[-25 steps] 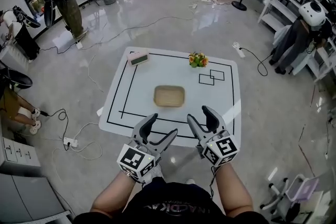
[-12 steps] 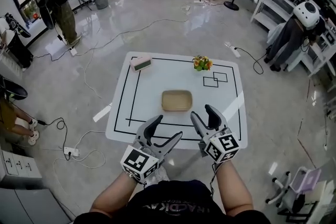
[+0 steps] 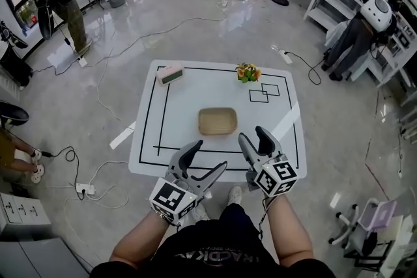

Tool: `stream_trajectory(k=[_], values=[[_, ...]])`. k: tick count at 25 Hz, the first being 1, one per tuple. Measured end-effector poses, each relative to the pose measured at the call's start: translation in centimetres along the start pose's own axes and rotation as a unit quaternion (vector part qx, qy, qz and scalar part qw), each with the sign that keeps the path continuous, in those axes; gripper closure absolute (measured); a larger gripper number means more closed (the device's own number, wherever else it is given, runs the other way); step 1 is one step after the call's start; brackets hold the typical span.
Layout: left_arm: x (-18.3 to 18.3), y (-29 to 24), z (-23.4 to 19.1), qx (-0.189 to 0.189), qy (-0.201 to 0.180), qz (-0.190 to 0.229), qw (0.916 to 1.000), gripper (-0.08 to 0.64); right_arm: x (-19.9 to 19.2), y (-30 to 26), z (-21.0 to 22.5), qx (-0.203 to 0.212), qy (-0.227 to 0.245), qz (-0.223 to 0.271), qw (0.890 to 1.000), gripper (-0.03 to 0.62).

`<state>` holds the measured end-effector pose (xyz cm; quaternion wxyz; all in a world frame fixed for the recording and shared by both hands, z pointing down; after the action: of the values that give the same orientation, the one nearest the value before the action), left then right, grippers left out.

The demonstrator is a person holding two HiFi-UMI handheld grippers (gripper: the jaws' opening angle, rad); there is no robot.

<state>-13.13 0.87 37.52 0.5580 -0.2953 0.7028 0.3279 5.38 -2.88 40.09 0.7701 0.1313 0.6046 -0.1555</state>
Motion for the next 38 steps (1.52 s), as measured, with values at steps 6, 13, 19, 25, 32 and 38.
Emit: stream_trajectory(k=[6, 13, 19, 25, 32, 38], values=[[-0.6, -0.8, -0.6, 0.002, 0.003, -0.006, 1.0, 0.232, -1.4, -1.0, 1.7, -0.01, -0.023, -0.017, 1.0, 0.351], [-1.7, -3.1, -2.0, 0.018, 0.003, -0.017, 0.9997, 0.233, -3.9, -3.4, 5.3, -0.019, -0.068, -0.045, 0.997, 0.351], [-2.8, -5.2, -3.2, 0.028, 0.007, -0.032, 0.9991, 0.233, -6.7, -5.4, 7.9, -0.025, -0.11, -0.075, 0.991, 0.351], [-4.6, -6.9, -3.9, 0.031, 0.022, -0.049, 0.9981, 0.233, -9.9, -6.7, 9.7, -0.033, -0.15, -0.111, 0.982, 0.351], [-6.1, -7.9, -4.3, 0.037, 0.039, -0.062, 0.9966, 0.233, -12.9, -7.7, 10.7, -0.045, -0.204, -0.129, 0.969, 0.351], [-6.9, -8.1, -4.4, 0.04, 0.047, -0.073, 0.9954, 0.233, -14.7, -8.0, 11.1, -0.055, -0.23, -0.149, 0.96, 0.351]])
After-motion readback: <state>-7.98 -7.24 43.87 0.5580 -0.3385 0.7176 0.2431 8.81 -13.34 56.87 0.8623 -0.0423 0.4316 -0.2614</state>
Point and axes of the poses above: the fingertips, and each gripper's own axes: y backward along the fingers, z to its right, x out of its top, the point moved 6 cm from there along y, backward along the fingers, and after that the axes turned 9 degrees about z, right-handed, at the moved point
